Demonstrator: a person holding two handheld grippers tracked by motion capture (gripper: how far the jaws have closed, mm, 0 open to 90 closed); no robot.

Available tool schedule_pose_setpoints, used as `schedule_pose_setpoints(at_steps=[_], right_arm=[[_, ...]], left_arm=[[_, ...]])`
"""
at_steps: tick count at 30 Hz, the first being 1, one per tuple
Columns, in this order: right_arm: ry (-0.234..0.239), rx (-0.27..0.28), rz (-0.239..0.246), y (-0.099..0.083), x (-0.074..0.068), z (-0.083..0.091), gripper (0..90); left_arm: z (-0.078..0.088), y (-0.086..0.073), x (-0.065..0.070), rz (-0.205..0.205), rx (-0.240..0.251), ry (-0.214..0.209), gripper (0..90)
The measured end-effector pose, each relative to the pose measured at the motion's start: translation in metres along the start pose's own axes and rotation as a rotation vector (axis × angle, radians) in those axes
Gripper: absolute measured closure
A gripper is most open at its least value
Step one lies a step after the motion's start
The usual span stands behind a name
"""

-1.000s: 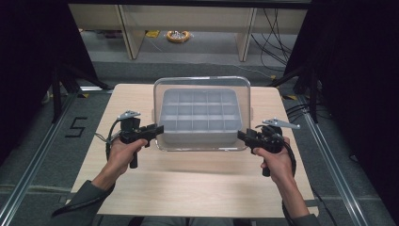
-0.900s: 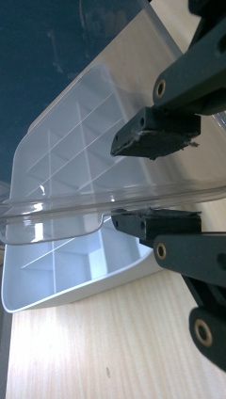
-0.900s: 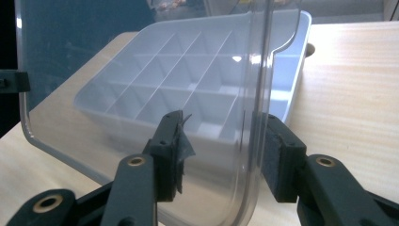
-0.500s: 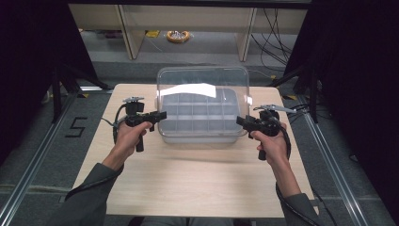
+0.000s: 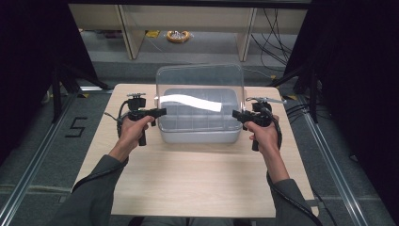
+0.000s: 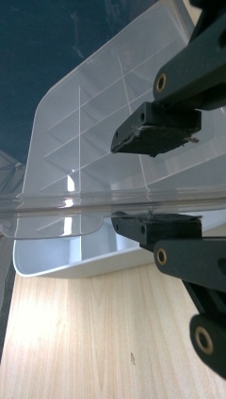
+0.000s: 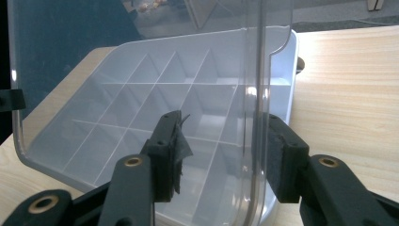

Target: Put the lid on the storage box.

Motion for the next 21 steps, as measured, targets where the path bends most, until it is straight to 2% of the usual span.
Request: schedule_pose_setpoints(at_steps=[1, 2, 4, 5, 6, 7, 9, 10, 11, 12, 14, 18, 19, 20, 21], right_arm=[[0.0, 0.0, 0.0, 0.0, 0.0, 0.0, 53.7], [0.001, 0.009, 0.039, 0.001, 0.004, -0.003, 53.5], [0.002, -0.006, -0.029, -0.001, 0.003, -0.007, 53.1], [0.003, -0.009, -0.022, -0.001, 0.004, -0.009, 53.0], [0.001, -0.003, 0.01, -0.001, 0.008, -0.011, 52.8], [0.004, -0.015, -0.039, -0.002, 0.005, -0.011, 52.6], [0.002, -0.009, -0.035, -0.003, 0.007, -0.013, 52.3], [0.01, -0.009, -0.007, -0.003, 0.01, -0.014, 52.1], [0.01, -0.009, -0.007, -0.003, 0.01, -0.014, 52.1], [-0.004, -0.018, -0.061, -0.006, 0.008, -0.017, 51.0], [0.002, -0.02, -0.058, -0.007, 0.008, -0.018, 50.5], [0.019, -0.026, -0.098, -0.009, 0.01, -0.019, 48.6], [0.019, -0.026, -0.098, -0.009, 0.01, -0.019, 48.6], [0.016, -0.018, -0.07, -0.011, 0.013, -0.021, 48.6], [0.011, -0.015, -0.068, -0.011, 0.012, -0.022, 48.6]], left_arm=[[0.0, 0.0, 0.0, 0.0, 0.0, 0.0, 58.7], [-0.001, 0.0, -0.001, -0.005, -0.005, 0.004, 58.7], [-0.004, 0.002, -0.003, 0.01, -0.005, 0.007, 58.5], [-0.004, 0.002, -0.003, 0.01, -0.005, 0.007, 58.4], [-0.006, 0.002, -0.003, 0.016, -0.013, 0.011, 58.2], [-0.006, 0.002, -0.005, 0.006, -0.024, 0.014, 58.0], [-0.009, 0.002, -0.005, 0.023, -0.023, 0.013, 57.7], [-0.01, 0.002, -0.005, 0.024, -0.024, 0.016, 57.6], [-0.01, 0.002, -0.005, 0.024, -0.024, 0.016, 57.4], [-0.012, 0.003, -0.006, 0.031, -0.025, 0.018, 57.2], [-0.012, 0.004, -0.006, 0.027, -0.031, 0.021, 56.9], [-0.014, 0.006, -0.006, 0.046, -0.037, 0.013, 55.8], [-0.014, 0.007, -0.008, 0.04, -0.05, 0.013, 55.8], [-0.015, 0.007, -0.009, 0.04, -0.056, 0.014, 55.5], [-0.018, 0.007, -0.01, 0.048, -0.047, 0.019, 55.5]])
Point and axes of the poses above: each handheld gripper's, and its own axes: z roughly backward along the jaws, y roughly out of its top, x roughly to its right, the point moved 4 cm from there along -z, roughly forward along the jaws
